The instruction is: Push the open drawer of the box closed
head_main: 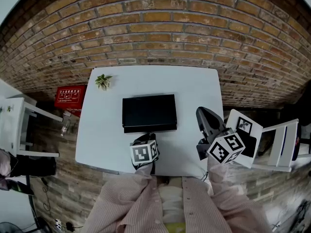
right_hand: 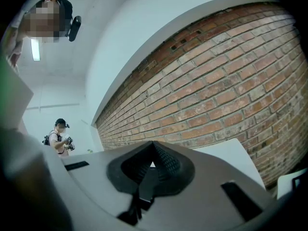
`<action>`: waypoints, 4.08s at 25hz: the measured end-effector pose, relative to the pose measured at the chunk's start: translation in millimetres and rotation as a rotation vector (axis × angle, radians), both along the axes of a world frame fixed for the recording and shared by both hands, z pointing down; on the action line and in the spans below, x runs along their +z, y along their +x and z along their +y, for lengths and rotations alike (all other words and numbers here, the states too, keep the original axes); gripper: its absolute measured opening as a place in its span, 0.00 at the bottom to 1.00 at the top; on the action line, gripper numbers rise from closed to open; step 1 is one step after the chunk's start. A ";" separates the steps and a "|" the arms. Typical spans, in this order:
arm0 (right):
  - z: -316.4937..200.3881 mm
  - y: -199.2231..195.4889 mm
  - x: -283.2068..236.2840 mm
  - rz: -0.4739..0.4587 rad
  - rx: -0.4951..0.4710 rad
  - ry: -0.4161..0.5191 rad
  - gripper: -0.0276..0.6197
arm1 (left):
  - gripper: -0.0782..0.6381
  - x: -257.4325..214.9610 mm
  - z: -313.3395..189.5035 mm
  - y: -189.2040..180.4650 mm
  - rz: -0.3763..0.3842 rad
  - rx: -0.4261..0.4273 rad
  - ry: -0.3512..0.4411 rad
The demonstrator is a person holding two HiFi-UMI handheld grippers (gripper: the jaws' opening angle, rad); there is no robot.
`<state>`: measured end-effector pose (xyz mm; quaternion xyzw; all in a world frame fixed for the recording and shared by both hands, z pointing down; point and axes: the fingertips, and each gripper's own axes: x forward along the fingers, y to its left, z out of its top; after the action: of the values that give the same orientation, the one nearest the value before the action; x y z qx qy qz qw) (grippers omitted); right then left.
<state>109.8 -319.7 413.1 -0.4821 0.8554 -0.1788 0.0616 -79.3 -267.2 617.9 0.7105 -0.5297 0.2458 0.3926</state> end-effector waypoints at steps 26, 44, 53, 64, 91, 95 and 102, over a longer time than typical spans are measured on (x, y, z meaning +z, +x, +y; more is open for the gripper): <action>-5.1 5.3 2.8 0.011 0.033 -0.019 0.05 | 0.19 1.1 -21.0 -1.2 0.013 -0.003 0.008; 1.9 0.0 5.8 0.006 0.009 -0.031 0.05 | 0.21 -27.1 -14.3 0.2 -0.031 0.029 0.198; 10.7 -18.1 4.7 0.007 -0.058 -0.020 0.05 | 0.10 -110.8 -3.2 -3.3 0.036 0.079 0.499; 22.4 -21.2 -6.2 0.031 -0.101 0.016 0.05 | 0.10 -197.3 4.9 -11.3 0.036 0.163 0.698; 47.0 -3.5 -53.6 0.102 -0.114 0.187 0.05 | 0.10 -245.9 29.3 -56.2 0.006 0.032 0.822; 46.4 -2.0 -51.9 0.104 -0.115 0.184 0.05 | 0.10 -241.6 31.2 -58.9 0.004 0.017 0.814; 44.5 -4.2 -50.3 0.104 -0.121 0.182 0.05 | 0.10 -239.3 28.9 -61.6 -0.001 0.012 0.807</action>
<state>105.6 -275.2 362.9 -0.4308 0.8976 -0.0788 0.0499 -140.9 -238.3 378.6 0.8105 -0.5799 0.0208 0.0806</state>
